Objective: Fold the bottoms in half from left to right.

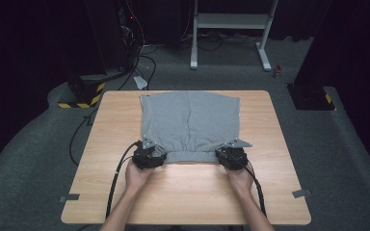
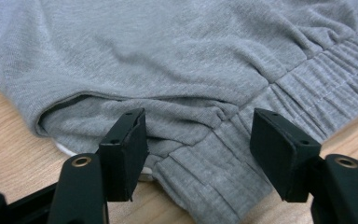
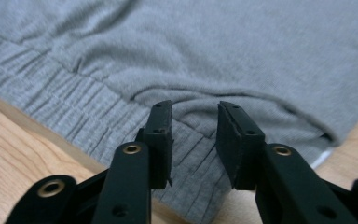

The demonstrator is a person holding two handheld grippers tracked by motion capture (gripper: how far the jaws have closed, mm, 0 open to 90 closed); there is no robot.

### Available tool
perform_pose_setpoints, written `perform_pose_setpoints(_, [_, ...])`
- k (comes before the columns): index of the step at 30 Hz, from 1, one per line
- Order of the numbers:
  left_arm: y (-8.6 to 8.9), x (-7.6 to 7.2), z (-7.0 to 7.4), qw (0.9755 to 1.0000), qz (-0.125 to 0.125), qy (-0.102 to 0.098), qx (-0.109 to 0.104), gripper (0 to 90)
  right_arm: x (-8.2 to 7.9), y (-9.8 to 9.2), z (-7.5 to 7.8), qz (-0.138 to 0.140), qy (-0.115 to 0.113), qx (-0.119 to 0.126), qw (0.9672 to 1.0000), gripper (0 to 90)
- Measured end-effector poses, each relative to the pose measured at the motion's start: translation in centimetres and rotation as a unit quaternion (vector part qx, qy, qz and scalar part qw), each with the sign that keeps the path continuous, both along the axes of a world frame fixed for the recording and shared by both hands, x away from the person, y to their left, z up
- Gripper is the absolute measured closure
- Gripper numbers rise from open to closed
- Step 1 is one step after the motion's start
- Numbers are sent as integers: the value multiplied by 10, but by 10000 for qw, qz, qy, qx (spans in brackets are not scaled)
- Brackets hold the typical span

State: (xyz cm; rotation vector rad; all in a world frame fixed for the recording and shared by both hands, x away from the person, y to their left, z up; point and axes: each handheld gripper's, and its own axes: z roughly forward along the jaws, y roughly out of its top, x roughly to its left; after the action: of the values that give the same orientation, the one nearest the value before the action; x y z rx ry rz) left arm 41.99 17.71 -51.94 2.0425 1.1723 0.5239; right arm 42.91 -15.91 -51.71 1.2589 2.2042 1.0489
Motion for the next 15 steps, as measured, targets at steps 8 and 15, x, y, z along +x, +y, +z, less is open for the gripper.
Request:
perform_pose_setpoints(8, [4, -3, -7, 9998, 23, -100, -148, 347, -6, 8, -3, 113, -237, -529, 9983, 617])
perform_pose_setpoints(15, [3, -6, -7, 9998, -9, -152, -91, 346, -11, 7, -5, 36, -267, -458, 9986, 616])
